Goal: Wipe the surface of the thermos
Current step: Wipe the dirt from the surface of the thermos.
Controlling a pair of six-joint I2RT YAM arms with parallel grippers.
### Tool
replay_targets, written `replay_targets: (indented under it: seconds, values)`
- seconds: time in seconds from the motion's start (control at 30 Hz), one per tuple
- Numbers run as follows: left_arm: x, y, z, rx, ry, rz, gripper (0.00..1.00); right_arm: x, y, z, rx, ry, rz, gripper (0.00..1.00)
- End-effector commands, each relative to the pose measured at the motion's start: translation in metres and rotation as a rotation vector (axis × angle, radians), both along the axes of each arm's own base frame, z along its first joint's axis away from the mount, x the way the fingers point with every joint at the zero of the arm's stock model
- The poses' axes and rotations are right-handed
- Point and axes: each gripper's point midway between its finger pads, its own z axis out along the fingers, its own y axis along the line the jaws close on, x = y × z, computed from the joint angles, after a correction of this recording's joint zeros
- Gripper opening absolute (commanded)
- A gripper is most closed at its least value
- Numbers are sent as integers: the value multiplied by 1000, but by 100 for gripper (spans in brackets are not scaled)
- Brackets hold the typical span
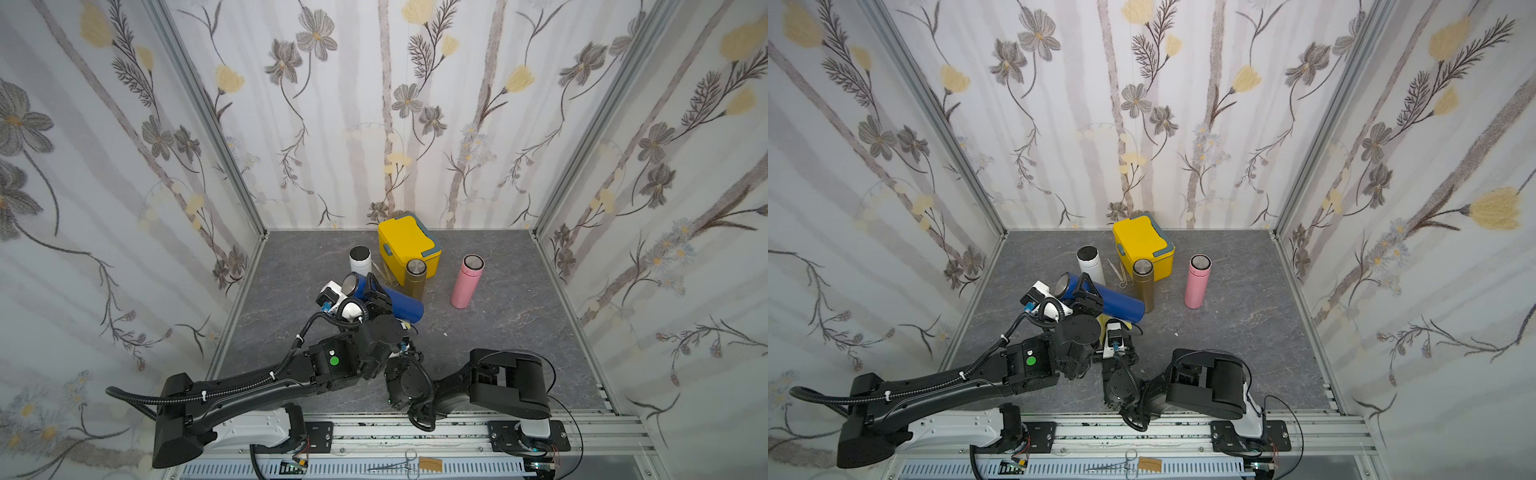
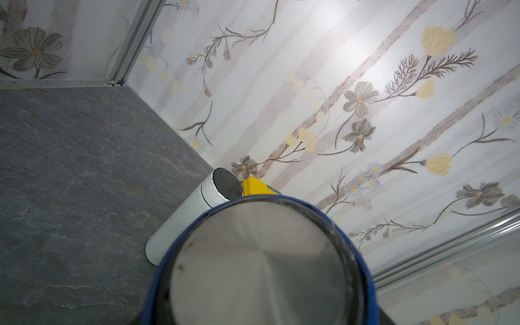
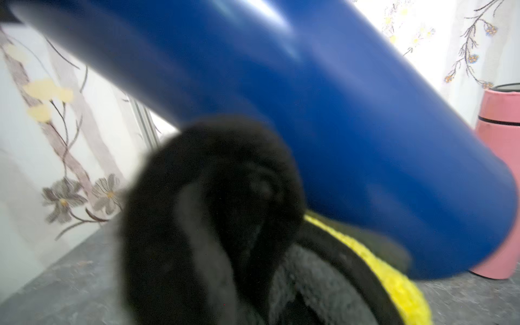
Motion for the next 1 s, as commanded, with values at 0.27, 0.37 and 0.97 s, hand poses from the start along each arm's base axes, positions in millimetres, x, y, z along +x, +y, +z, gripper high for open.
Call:
replay_targets:
  seconds: [0.27, 0.37, 0.97]
  values:
    - [-2, 9, 4, -32, -20, 28, 0, 1, -21, 15, 221, -17, -38, 0]
    - [-2, 8, 4, -29, -26, 16, 0, -3, -57, -19, 182, 40, -87, 0]
    - [-21, -65, 28, 379, -464, -533, 0, -65, -68, 61, 238, 74, 385, 0]
